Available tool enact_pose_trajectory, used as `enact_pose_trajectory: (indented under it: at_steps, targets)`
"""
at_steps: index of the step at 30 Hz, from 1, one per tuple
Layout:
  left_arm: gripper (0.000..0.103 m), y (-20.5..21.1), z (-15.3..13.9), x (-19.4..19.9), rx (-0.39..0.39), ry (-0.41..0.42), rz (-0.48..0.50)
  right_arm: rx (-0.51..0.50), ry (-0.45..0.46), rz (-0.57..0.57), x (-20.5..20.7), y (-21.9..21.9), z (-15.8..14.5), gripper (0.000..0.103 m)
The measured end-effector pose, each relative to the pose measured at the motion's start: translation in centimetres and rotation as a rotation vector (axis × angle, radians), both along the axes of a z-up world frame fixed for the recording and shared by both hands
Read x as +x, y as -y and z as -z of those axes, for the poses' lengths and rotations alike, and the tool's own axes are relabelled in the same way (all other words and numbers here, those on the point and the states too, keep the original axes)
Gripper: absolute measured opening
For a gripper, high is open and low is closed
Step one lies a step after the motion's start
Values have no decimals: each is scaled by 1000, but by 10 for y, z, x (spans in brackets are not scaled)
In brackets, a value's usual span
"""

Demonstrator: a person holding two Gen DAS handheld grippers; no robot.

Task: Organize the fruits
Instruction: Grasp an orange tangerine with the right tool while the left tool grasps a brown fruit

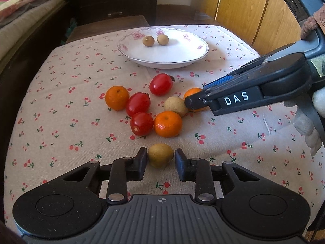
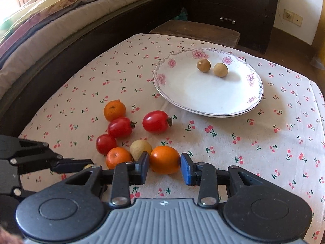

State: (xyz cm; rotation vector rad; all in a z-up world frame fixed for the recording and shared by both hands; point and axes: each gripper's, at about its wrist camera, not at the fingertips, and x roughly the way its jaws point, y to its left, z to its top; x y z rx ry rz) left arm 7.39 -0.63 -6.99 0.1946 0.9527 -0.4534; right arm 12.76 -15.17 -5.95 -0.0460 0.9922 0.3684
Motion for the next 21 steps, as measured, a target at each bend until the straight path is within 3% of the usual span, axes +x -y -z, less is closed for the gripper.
enact_pose_trajectory:
  at_steps: [16, 21]
  targets:
    - [43, 2, 1, -2, 9, 9, 14, -45, -4, -4, 4, -10, 10, 36]
    - [35, 1, -1, -4, 15, 10, 4, -72, -10, 11, -2, -11, 8, 36]
